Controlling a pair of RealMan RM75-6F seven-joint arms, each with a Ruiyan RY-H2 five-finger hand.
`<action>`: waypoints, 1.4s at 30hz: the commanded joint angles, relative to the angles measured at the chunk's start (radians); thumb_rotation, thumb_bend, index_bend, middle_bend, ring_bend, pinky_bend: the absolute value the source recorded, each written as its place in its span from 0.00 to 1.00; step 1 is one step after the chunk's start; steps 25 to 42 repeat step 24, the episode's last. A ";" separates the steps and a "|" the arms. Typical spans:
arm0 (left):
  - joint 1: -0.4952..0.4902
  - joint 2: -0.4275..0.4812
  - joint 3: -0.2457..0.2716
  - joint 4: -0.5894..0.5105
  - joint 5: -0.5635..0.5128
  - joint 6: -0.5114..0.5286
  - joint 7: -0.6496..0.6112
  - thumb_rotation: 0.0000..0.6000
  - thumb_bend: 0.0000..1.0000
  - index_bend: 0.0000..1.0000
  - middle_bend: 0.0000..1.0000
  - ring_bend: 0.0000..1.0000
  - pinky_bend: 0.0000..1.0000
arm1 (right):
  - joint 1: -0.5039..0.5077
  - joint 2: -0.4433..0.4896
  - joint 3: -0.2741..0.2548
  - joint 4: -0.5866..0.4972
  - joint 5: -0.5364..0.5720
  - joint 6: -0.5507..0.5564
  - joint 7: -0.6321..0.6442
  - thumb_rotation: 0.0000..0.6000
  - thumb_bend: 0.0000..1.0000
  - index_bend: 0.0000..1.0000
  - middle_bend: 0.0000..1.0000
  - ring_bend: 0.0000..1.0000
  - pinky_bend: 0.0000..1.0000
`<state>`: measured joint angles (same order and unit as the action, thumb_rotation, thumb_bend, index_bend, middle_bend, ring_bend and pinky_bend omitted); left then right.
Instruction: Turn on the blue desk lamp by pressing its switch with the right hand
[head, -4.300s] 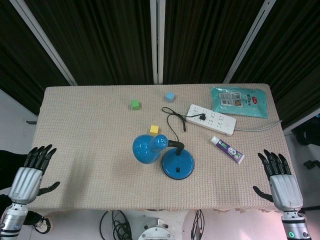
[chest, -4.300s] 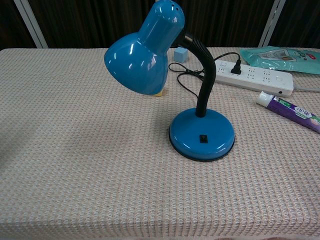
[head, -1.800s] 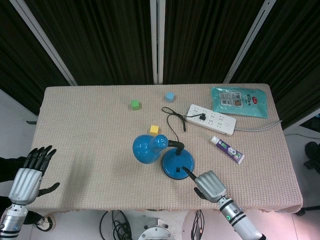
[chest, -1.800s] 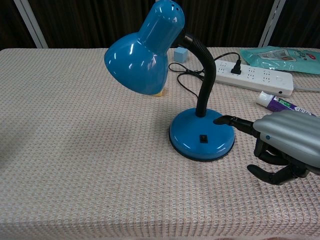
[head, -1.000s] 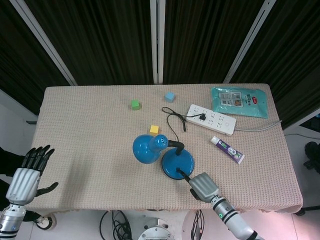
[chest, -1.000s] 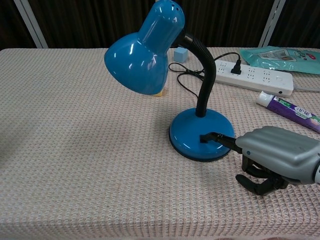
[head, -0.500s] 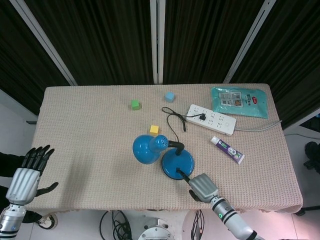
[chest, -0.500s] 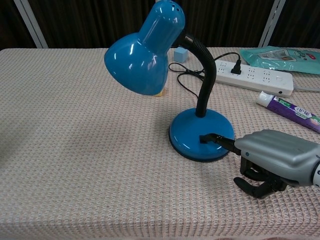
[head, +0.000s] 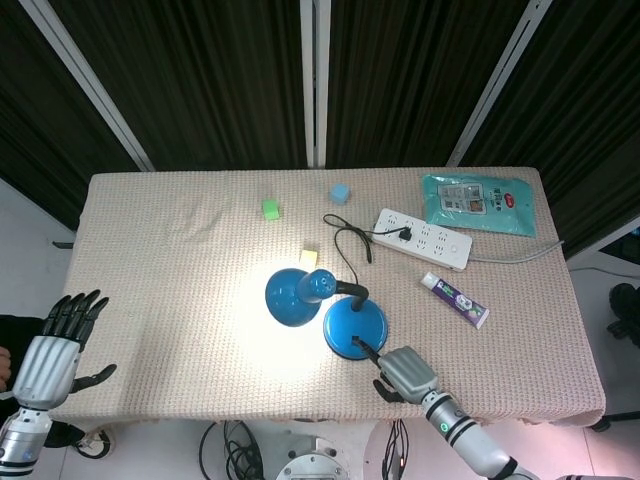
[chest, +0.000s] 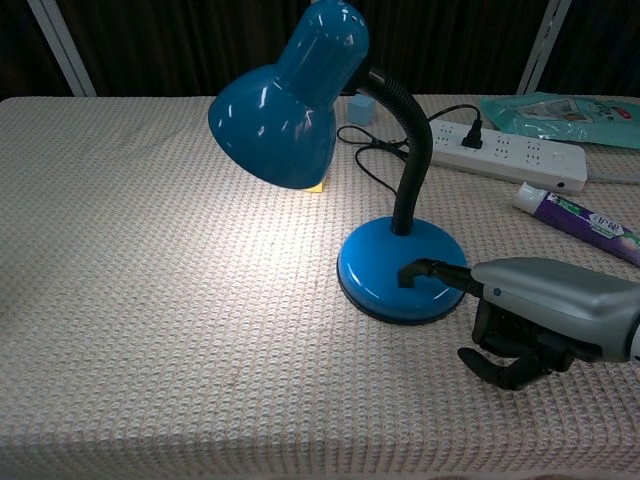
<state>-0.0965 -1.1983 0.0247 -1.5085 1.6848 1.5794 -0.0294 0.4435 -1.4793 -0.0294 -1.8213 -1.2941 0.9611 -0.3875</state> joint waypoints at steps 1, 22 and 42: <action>0.000 0.000 0.000 0.000 0.000 0.000 0.000 1.00 0.03 0.02 0.01 0.00 0.00 | -0.044 0.009 -0.007 0.004 -0.143 0.147 0.001 1.00 0.47 0.00 0.93 0.86 0.92; -0.003 -0.003 0.000 -0.009 0.003 -0.004 0.017 1.00 0.01 0.02 0.01 0.00 0.00 | -0.363 0.216 -0.009 0.064 -0.185 0.637 -0.039 1.00 0.07 0.00 0.00 0.00 0.00; -0.004 -0.003 -0.001 -0.009 0.000 -0.007 0.019 1.00 0.01 0.02 0.01 0.00 0.00 | -0.364 0.227 -0.009 0.064 -0.180 0.621 -0.020 1.00 0.07 0.00 0.00 0.00 0.00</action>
